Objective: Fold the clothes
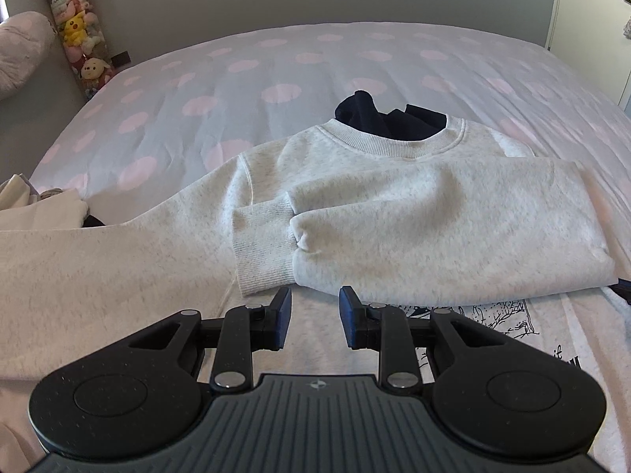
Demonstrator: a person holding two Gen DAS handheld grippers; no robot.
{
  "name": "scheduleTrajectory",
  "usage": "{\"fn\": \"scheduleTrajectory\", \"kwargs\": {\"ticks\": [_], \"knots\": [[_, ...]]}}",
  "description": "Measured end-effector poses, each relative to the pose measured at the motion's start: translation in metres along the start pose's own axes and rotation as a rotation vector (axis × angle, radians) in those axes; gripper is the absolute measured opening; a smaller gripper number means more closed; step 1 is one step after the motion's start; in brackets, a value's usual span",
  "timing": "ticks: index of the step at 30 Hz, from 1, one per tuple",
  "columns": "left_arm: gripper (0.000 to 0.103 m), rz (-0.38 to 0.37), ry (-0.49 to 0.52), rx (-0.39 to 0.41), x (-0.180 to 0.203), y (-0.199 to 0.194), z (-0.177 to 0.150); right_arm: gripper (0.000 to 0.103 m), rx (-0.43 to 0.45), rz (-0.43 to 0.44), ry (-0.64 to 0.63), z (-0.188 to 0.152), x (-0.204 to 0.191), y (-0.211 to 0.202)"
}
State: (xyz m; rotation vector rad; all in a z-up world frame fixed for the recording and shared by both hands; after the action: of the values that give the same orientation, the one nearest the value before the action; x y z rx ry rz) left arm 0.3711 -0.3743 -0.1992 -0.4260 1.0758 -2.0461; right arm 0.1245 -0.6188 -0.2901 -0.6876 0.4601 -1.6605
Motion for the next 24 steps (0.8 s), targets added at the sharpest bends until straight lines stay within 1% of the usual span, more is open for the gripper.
{"fn": "scheduleTrajectory", "kwargs": {"ticks": [1,2,4,7,8,9,10,11,12,13,14,17,21,24], "knots": [[0.024,0.004,-0.006,0.001,-0.002,-0.002,-0.001,0.0,-0.016,-0.016,-0.016,-0.006,0.0,-0.002],[0.025,0.008,-0.011,0.001,-0.004,-0.005,-0.003,0.0,-0.018,-0.018,0.001,-0.01,0.001,-0.005],[0.025,0.017,-0.023,0.002,-0.009,-0.01,-0.006,0.0,-0.004,-0.004,0.078,-0.014,0.007,-0.014],[0.025,0.017,-0.06,0.0,-0.015,-0.013,-0.013,0.001,0.022,0.004,0.186,-0.008,0.022,-0.025],[0.025,0.017,-0.068,-0.004,-0.017,-0.013,-0.016,0.005,0.032,0.018,0.23,-0.004,0.028,-0.026],[0.025,0.021,-0.069,-0.008,-0.019,-0.013,-0.02,0.006,0.041,0.032,0.279,0.001,0.035,-0.026],[0.025,0.024,-0.071,-0.012,-0.021,-0.013,-0.024,0.01,0.05,0.045,0.328,0.007,0.042,-0.026],[0.025,0.028,-0.068,-0.018,-0.022,-0.012,-0.027,0.02,0.058,0.063,0.382,0.012,0.051,-0.024],[0.025,0.033,-0.063,-0.021,-0.025,-0.011,-0.029,0.028,0.067,0.084,0.439,0.018,0.06,-0.021],[0.025,0.038,-0.058,-0.024,-0.027,-0.009,-0.031,0.041,0.075,0.105,0.496,0.024,0.069,-0.017],[0.025,0.043,-0.054,-0.027,-0.029,-0.008,-0.034,0.044,0.077,0.129,0.561,0.029,0.08,-0.012],[0.025,0.052,-0.058,-0.031,-0.042,-0.001,-0.036,0.044,0.06,0.185,0.724,0.038,0.113,0.017],[0.025,0.07,-0.099,-0.031,-0.067,0.013,-0.035,0.046,-0.009,0.245,0.885,0.041,0.145,0.071],[0.025,0.067,-0.144,-0.03,-0.083,0.021,-0.037,0.047,-0.031,0.295,0.996,0.043,0.159,0.108]]}}
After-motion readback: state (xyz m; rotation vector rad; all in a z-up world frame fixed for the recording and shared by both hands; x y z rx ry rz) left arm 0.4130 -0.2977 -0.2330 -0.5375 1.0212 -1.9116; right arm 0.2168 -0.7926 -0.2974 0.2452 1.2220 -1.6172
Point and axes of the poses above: each gripper's, at about its wrist camera, not at the fingertips, and y roughly the way its jaws point, x to its right, z to its top, the point moved 9 cm from there along y, roughly the way its jaws point, and after that the axes turned 2 degrees about -z, right-handed, at the moved point
